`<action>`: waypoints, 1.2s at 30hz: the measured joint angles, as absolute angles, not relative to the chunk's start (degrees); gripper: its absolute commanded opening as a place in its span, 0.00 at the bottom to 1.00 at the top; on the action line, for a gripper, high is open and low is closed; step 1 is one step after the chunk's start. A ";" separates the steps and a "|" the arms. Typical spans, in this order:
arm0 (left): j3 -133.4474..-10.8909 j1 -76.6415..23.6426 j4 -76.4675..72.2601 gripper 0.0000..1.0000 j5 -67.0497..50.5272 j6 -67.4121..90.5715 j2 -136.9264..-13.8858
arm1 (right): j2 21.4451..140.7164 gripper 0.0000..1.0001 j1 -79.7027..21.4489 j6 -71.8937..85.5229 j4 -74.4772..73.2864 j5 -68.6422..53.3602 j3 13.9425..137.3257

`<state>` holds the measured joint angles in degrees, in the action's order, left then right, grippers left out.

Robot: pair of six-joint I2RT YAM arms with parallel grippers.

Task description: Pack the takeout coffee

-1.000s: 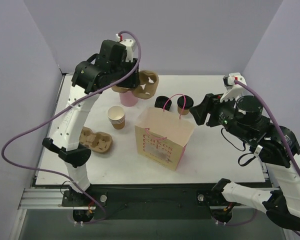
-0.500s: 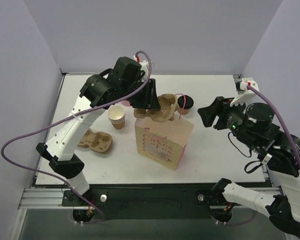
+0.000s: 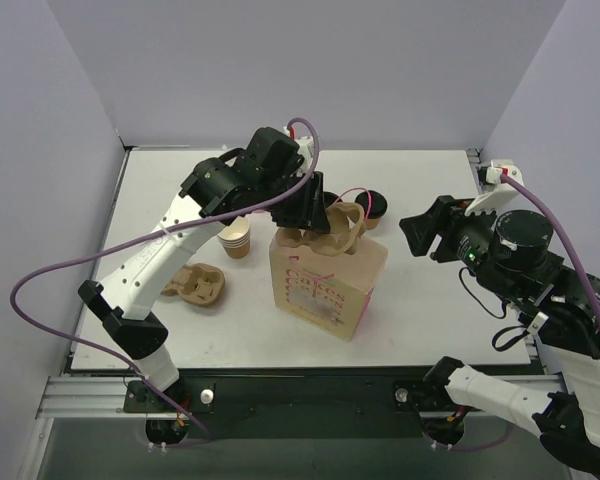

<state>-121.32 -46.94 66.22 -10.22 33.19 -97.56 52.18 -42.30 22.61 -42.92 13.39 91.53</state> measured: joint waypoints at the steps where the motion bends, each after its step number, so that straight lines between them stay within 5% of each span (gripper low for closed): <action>1: -121.21 -46.96 66.24 0.49 -10.00 33.17 -97.56 | 52.16 0.54 -42.30 22.70 -43.07 13.43 91.39; 36: -128.44 -56.05 73.78 0.45 4.38 34.59 -109.54 | 45.89 0.54 -42.30 25.30 -45.89 14.20 87.24</action>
